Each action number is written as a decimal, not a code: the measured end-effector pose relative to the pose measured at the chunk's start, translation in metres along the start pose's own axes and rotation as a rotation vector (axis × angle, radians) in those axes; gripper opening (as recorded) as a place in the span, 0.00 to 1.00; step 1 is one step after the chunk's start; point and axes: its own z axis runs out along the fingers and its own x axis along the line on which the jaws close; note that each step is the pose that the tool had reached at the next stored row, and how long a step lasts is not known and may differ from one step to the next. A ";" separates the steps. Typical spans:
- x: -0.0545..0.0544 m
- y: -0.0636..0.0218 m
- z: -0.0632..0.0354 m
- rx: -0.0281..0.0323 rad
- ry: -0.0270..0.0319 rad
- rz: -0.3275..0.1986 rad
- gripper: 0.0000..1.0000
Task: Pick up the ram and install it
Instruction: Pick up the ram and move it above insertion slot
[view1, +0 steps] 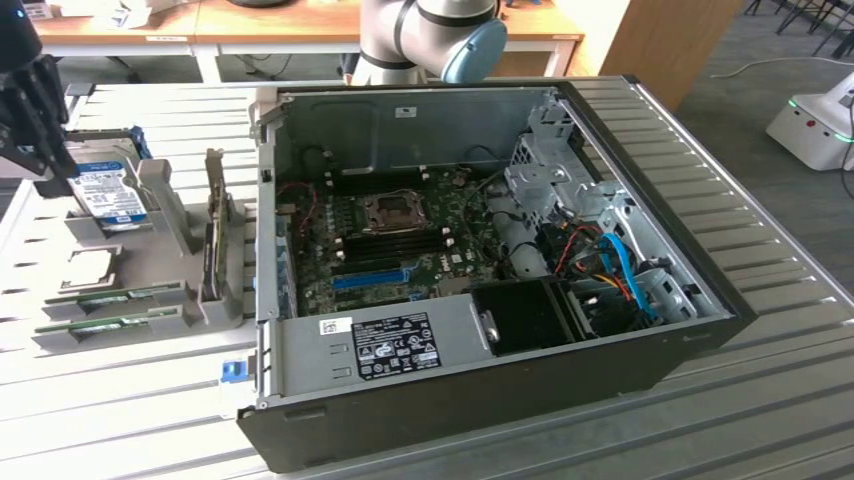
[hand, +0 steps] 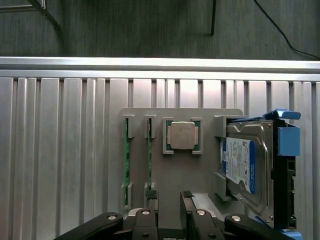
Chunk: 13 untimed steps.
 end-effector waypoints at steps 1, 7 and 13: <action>0.000 -0.0001 0.0018 0.0001 0.0000 0.000 0.31; 0.000 -0.0006 0.0127 0.0000 0.0000 0.000 0.31; 0.000 -0.0011 0.0237 0.0001 -0.0001 0.000 0.31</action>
